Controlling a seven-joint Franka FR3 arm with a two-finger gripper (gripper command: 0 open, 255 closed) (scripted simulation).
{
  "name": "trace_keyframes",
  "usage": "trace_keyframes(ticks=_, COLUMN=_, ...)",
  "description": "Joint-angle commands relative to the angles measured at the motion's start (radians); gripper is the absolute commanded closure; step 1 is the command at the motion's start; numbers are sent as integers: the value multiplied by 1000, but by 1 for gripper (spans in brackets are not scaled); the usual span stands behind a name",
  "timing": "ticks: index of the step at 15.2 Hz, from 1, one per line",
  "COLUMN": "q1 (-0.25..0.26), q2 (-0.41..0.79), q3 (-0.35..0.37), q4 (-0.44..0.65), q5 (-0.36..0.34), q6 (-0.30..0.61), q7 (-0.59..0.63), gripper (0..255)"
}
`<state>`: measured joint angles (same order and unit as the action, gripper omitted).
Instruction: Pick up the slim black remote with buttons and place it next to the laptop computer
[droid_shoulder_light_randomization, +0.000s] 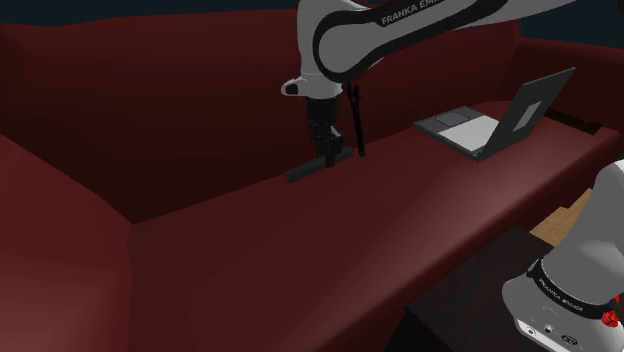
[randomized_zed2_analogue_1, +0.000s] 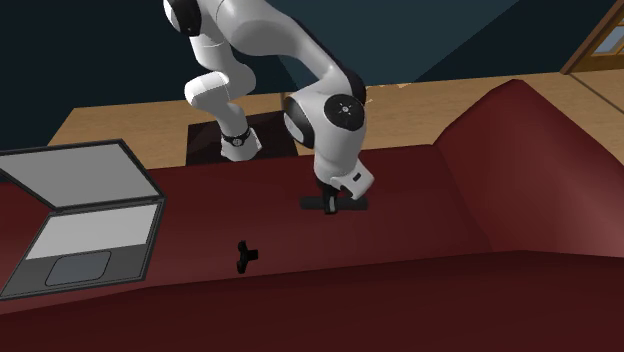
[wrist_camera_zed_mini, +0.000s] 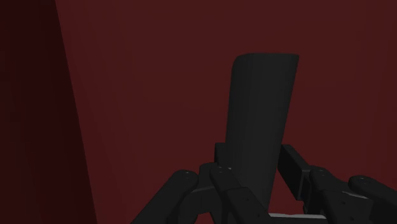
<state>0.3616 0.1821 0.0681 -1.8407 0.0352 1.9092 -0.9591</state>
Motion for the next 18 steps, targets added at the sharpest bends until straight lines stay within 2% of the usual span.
trace_keyframes(ticks=1, q1=-1, q2=-8, q3=-1, q4=19, q5=0, q6=-27, q7=-1, gripper=255)
trace_keyframes(ticks=18, q1=-2, q2=-38, q3=-1, q4=209, q5=1, q6=-247, q7=6, gripper=255)
